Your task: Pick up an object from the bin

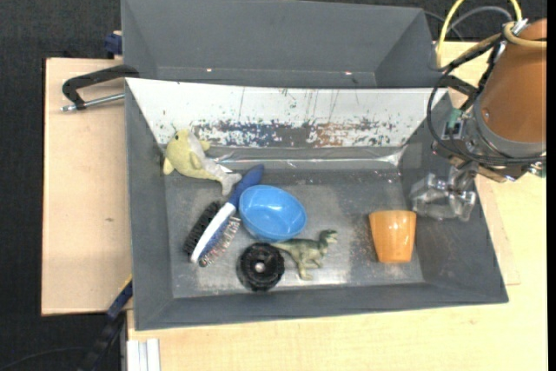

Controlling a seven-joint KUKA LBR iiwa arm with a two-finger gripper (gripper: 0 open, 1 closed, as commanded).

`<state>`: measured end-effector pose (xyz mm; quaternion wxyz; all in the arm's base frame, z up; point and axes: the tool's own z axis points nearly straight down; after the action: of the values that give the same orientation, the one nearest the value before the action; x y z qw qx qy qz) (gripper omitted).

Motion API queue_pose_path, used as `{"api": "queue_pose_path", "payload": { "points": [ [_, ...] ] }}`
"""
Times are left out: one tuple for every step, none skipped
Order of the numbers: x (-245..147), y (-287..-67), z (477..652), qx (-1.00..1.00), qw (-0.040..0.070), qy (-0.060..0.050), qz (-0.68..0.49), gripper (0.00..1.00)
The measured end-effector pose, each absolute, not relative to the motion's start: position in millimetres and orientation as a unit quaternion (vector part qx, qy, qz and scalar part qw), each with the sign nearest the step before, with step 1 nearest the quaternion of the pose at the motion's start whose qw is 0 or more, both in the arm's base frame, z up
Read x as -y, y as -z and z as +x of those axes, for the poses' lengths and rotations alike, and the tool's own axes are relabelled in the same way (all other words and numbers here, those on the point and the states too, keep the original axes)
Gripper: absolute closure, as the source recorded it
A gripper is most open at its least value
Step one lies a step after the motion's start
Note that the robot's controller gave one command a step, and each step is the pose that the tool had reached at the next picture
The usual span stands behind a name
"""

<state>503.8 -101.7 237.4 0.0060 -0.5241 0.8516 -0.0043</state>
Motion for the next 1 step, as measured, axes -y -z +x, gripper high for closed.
{"api": "queue_pose_path", "payload": {
  "points": [
    [143.0, -150.6, 509.1, -0.84, -0.002, -0.002, -0.542, 1.0]
  ]
}}
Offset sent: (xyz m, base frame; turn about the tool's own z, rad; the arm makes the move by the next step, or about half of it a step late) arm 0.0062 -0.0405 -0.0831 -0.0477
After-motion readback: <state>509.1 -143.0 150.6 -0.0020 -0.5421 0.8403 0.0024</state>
